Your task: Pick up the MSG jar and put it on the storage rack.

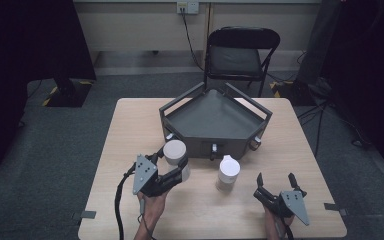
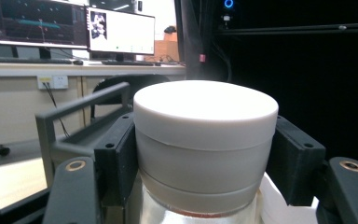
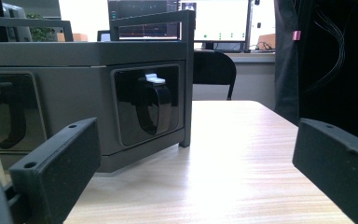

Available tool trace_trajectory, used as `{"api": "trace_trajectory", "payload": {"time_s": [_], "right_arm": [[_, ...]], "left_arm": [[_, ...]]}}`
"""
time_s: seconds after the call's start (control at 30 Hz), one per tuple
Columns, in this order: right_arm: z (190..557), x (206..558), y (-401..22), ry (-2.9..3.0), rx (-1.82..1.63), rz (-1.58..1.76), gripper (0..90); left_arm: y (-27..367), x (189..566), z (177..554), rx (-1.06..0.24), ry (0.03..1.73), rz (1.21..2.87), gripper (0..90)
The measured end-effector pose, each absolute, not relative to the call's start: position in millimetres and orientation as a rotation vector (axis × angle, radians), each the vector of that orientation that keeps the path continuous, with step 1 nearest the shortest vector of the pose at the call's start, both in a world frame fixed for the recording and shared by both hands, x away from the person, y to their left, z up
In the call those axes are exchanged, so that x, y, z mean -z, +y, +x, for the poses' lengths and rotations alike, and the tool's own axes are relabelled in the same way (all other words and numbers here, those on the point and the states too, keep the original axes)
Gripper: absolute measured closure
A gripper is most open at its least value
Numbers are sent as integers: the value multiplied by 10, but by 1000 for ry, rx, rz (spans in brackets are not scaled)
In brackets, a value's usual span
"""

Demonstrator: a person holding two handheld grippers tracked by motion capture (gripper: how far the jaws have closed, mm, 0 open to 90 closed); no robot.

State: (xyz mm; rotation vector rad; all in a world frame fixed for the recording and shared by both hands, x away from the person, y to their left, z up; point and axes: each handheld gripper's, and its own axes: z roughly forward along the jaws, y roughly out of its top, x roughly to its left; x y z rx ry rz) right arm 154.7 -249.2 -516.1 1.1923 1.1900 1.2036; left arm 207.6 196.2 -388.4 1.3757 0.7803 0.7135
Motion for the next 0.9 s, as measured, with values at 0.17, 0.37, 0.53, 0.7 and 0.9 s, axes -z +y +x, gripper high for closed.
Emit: {"api": "trace_trajectory", "payload": {"time_s": [0.17,0.37,0.53,0.7,0.9], "right_arm": [[1547,5162,-2493,1190,-1204,1192,0],[1546,5162,-2495,1191,-1205,1191,1],[1546,5162,-2496,1191,-1206,1191,1],[1546,5163,-2497,1192,-1205,1190,0],[1546,5162,-2497,1192,-1205,1190,1]], "left_arm": [[1915,3699,2206,-725,783,1367,342],[1785,3558,2337,-749,821,1351,342],[1661,3473,2465,-776,847,1359,342],[1496,3431,2596,-822,885,1364,342],[1349,3383,2808,-851,922,1356,342]]}}
